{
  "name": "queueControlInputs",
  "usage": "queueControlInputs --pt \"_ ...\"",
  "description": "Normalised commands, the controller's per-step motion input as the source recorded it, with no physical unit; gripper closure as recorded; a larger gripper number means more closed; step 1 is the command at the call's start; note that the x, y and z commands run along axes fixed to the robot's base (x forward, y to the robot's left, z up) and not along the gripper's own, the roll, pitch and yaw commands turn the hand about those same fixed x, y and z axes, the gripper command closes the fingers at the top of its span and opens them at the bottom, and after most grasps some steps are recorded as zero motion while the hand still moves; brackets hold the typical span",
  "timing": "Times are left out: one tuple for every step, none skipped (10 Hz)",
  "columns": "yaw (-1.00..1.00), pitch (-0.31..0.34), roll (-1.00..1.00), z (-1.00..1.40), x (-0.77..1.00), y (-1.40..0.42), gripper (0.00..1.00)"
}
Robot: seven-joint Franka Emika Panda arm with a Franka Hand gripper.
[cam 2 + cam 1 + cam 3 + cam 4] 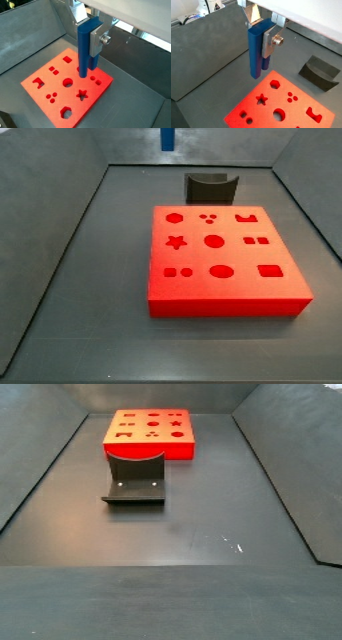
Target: Insert the square-circle object.
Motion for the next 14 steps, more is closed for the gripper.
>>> queueControlInputs --pt "-0.04 -0.073 0.01 -0.25 0.07 -0.21 1.0" --pt "-0.11 -0.19 0.0 -0.43 0.03 -0.31 1.0" --pt "-0.12 -0.217 0.0 -0.46 0.06 -0.36 1.0" --pt "-0.13 -0.199 0.0 -0.5 0.11 -0.4 1.0" --pt "-0.07 -0.167 0.0 -0.51 0.21 -0.33 1.0" --pt "-0.03 -0.167 0.0 -0.46 0.28 -0.36 1.0" --pt "0.0 -0.203 0.0 -0.35 0.26 -0.39 1.0" --pt "0.0 -0.144 0.0 -0.42 0.26 -0.3 1.0" --pt "-0.01 -0.123 0.0 -0.47 0.3 -0.3 1.0" --pt "-0.22 -0.173 -0.02 -0.49 0.24 -0.21 1.0" --pt "-0.45 -0.229 -0.03 -0.45 0.19 -0.17 1.0" --pt "-0.69 -0.214 0.0 -0.26 0.15 -0.16 1.0" --pt "-0.93 -0.101 0.0 -0.03 0.06 -0.05 1.0" --pt "-1.0 -0.043 0.0 0.0 0.0 0.0 1.0"
